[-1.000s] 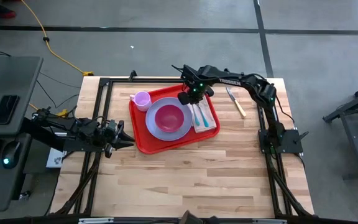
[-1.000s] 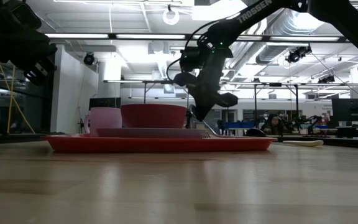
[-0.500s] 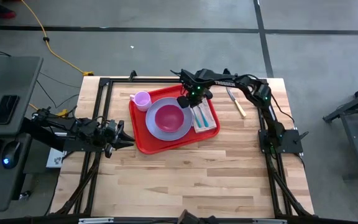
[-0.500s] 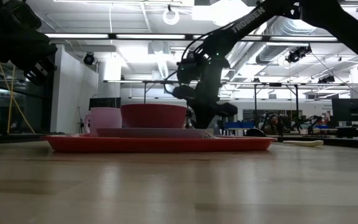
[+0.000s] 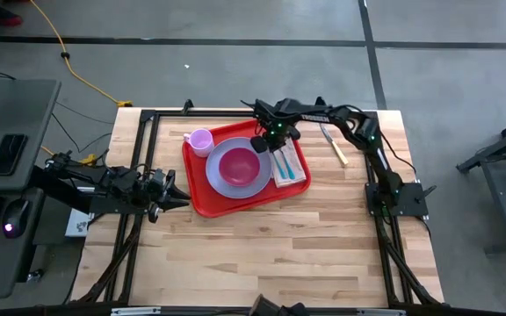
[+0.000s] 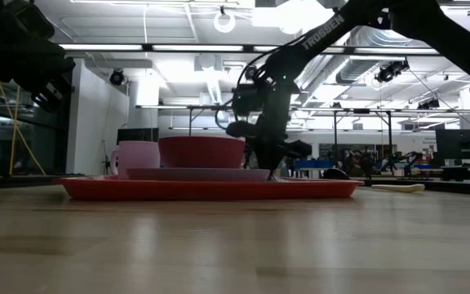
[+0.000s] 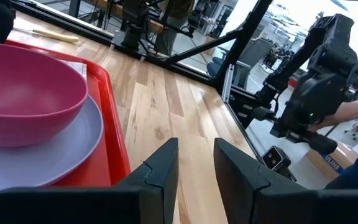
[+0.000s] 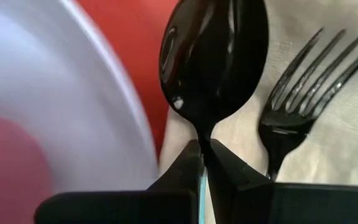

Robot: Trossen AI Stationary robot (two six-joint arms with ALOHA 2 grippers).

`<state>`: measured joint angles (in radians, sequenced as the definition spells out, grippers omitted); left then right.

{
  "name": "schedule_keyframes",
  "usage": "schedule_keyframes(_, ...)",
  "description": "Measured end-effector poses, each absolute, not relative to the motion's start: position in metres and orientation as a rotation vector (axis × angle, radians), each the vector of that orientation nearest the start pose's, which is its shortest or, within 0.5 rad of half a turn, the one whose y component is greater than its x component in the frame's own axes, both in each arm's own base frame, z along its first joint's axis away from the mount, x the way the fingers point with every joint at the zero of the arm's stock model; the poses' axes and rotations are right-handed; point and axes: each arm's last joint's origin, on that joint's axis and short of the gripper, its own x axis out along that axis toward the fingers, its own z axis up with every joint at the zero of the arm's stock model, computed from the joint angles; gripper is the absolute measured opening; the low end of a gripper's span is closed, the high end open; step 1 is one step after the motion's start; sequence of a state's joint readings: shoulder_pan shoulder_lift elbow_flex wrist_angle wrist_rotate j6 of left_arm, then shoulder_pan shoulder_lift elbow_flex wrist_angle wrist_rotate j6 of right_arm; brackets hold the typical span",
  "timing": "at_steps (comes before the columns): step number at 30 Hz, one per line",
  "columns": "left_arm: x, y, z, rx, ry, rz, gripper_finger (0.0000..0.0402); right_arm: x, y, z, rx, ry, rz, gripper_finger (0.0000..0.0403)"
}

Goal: Set up tray
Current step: Put the blue spoon on the brown napkin to the left of the blue fork, then put the yellow knife on the brown napkin to the right of the blue fork

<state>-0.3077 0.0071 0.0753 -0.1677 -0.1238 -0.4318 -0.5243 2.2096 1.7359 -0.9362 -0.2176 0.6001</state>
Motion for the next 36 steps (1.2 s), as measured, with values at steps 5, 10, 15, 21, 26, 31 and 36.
schedule_keyframes(5, 0.089, -0.025, 0.172, -0.430, 0.137, -0.159, 0.0134, 0.384, -0.216, 0.156, 1.005, 1.230, -0.664, 0.0000)
schedule_keyframes(10, 0.089, -0.025, 0.172, -0.431, 0.137, -0.159, 0.0134, 0.385, -0.218, 0.157, 1.007, 1.211, -0.666, 0.0000)
schedule_keyframes(15, 0.089, -0.025, 0.172, -0.431, 0.137, -0.159, 0.0134, 0.385, -0.218, 0.157, 1.009, 1.210, -0.666, 0.0001)
schedule_keyframes(21, 0.089, -0.025, 0.172, -0.432, 0.137, -0.159, 0.0134, 0.382, -0.220, 0.156, 1.013, 1.227, -0.661, 0.0008)
schedule_keyframes(26, 0.089, -0.025, 0.172, -0.433, 0.137, -0.160, 0.0134, 0.377, -0.223, 0.163, 1.012, 1.224, -0.672, 0.0030)
schedule_keyframes(31, 0.089, -0.025, 0.172, -0.432, 0.137, -0.159, 0.0134, 0.375, -0.225, 0.168, 1.002, 1.208, -0.685, 0.0054)
schedule_keyframes(36, 0.089, -0.025, 0.172, -0.431, 0.137, -0.160, 0.0134, 0.376, -0.225, 0.169, 1.002, 1.205, -0.669, 0.0070)
